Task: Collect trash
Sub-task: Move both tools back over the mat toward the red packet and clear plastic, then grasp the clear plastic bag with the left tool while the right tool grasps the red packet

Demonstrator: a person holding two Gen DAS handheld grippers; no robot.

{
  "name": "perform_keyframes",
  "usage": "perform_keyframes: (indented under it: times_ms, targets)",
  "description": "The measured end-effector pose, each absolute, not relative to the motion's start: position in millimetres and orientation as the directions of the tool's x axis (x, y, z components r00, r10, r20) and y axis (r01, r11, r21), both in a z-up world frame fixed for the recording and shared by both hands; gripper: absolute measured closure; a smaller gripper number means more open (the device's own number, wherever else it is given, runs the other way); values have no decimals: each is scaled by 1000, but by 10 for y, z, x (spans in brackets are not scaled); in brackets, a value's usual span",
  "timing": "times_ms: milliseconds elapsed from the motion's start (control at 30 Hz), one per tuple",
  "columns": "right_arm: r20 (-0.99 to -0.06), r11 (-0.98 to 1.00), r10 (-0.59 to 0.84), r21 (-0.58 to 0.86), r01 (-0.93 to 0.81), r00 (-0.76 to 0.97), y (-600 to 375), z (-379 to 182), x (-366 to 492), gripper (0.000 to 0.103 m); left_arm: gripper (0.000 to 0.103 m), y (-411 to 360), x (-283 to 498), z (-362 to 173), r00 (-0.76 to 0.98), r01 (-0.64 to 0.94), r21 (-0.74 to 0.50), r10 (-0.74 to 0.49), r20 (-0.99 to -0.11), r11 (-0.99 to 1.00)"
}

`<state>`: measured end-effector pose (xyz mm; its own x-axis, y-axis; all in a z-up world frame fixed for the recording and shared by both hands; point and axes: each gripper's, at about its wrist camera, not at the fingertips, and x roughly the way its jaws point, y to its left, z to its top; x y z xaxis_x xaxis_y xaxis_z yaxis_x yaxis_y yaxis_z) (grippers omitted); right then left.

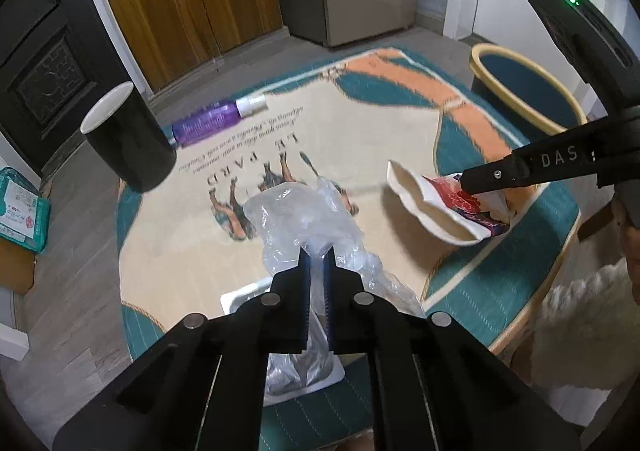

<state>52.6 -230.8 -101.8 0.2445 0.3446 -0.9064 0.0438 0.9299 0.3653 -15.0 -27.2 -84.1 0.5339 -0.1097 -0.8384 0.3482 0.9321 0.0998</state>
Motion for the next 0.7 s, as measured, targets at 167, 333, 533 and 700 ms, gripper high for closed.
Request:
perform_keyframes:
  times_ms: [167, 333, 533, 700]
  targets:
    - [-893, 930, 338, 366, 41, 299, -2416, -850, 586, 92, 98, -343, -84, -728, 563, 347, 94, -127, -817, 933]
    - [-874, 928, 340, 372, 29, 348, -2530, -657, 652, 92, 98, -460, -30, -626, 587, 359, 97, -144, -797, 928]
    - [-860, 928, 327, 371, 40, 392, -2690, -524, 718, 92, 98, -555, 55, -517, 605, 361, 85, -164, -779, 929]
    - [-855, 926, 318, 374, 60, 410, -2838, -480, 760, 92, 98, -664, 134, -447, 616, 374, 79, -184, -766, 924]
